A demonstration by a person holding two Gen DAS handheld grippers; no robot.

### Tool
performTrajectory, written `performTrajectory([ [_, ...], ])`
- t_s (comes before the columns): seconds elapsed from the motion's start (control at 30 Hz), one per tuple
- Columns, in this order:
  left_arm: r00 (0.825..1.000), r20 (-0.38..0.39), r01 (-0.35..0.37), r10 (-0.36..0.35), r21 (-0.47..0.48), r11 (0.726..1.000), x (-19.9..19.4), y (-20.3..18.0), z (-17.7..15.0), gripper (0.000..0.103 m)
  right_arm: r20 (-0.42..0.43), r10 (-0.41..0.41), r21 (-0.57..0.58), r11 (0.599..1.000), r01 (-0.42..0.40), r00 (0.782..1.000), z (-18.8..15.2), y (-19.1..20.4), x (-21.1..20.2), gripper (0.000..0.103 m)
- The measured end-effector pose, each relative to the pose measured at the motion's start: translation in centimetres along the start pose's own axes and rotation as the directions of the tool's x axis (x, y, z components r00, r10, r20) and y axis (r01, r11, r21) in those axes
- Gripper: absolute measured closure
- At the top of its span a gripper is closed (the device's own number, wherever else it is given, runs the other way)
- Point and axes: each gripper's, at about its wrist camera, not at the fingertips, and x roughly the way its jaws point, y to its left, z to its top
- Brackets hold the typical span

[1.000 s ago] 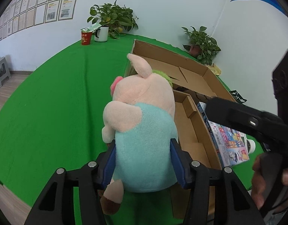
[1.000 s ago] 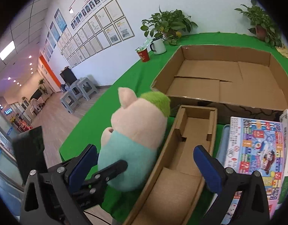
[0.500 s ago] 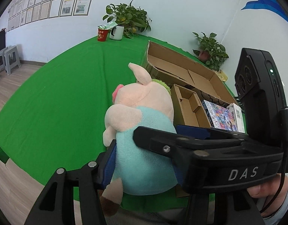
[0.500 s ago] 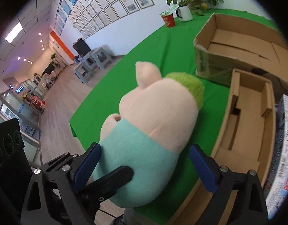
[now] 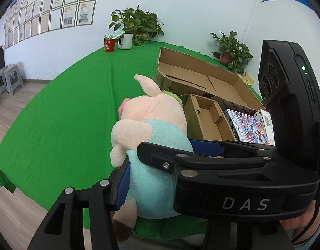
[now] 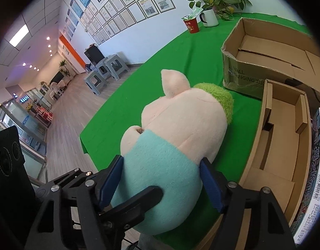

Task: Organize objects
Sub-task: 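Grasp the pink-and-teal plush pig with the right gripper and lift it, then lower the plush pig into the large cardboard box and open the right gripper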

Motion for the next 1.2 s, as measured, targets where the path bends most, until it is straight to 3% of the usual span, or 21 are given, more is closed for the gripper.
performTrajectory([
  [0.17, 0.997, 0.073, -0.007, 0.003, 0.063, 0.998, -0.9, -2.6, 1.8, 0.056, 0.082, -0.003, -0.017, 1.000, 0.005, 0.997, 0.9, 0.2, -2.0, 0.039],
  [0.3, 0.990, 0.137, 0.009, -0.026, 0.126, 0.992, -0.8, -4.8, 5.0, 0.056, 0.173, -0.024, -0.024, 0.999, 0.028, 0.985, 2.3, -0.2, -4.6, 0.040],
  [0.63, 0.957, 0.261, 0.067, -0.124, 0.216, 0.974, 1.1, -11.3, 15.4, 0.056, 0.350, -0.113, -0.048, 0.989, 0.138, 0.930, 8.4, -2.1, -10.0, 0.042],
  [0.83, 0.954, 0.265, 0.088, -0.141, 0.200, 0.976, 4.1, -12.2, 21.7, 0.056, 0.353, -0.137, -0.052, 0.985, 0.166, 0.925, 12.4, -3.9, -10.4, 0.042],
  [1.0, 0.967, 0.222, 0.093, -0.127, 0.156, 0.983, 8.0, -12.4, 26.8, 0.056, 0.305, -0.131, -0.061, 0.986, 0.156, 0.943, 15.5, -5.7, -9.1, 0.042],
  [1.2, 0.985, 0.134, 0.089, -0.104, 0.116, 0.989, 14.1, -12.2, 30.0, 0.056, 0.225, -0.124, -0.046, 0.989, 0.137, 0.966, 18.1, -8.9, -6.6, 0.042],
])
